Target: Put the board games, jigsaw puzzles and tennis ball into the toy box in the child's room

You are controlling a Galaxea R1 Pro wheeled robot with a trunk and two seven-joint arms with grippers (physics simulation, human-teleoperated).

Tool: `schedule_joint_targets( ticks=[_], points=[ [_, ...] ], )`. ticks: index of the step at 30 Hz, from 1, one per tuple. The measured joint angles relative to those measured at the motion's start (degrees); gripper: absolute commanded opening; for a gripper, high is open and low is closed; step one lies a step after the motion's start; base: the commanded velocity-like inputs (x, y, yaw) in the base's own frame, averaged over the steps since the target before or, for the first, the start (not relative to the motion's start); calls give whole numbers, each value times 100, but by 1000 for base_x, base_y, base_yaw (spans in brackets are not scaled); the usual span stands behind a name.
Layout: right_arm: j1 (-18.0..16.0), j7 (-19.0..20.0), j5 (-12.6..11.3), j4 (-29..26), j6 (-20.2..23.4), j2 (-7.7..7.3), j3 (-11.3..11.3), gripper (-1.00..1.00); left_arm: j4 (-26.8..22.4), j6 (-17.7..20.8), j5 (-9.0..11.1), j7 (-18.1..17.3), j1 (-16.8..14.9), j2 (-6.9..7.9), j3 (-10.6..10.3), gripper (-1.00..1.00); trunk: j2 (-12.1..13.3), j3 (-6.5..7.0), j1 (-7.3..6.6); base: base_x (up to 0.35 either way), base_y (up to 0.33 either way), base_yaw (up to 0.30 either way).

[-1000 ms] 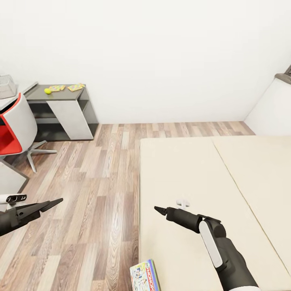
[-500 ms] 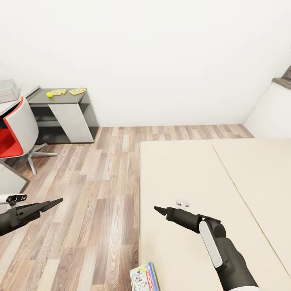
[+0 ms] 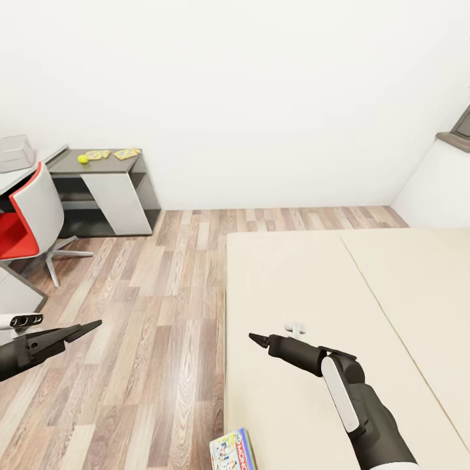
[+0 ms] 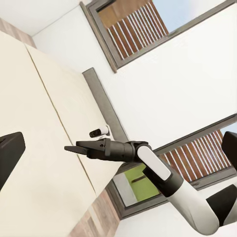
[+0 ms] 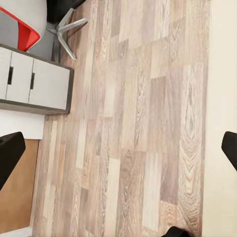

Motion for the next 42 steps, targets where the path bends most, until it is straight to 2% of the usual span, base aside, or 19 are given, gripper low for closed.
schedule_joint_targets(
  ticks=[42],
  points=[
    [0,0,-1,-5,0,9,0,100,149,-9,-13,0,0,0,30,100,0,393,0,0,0,0]
  ],
)
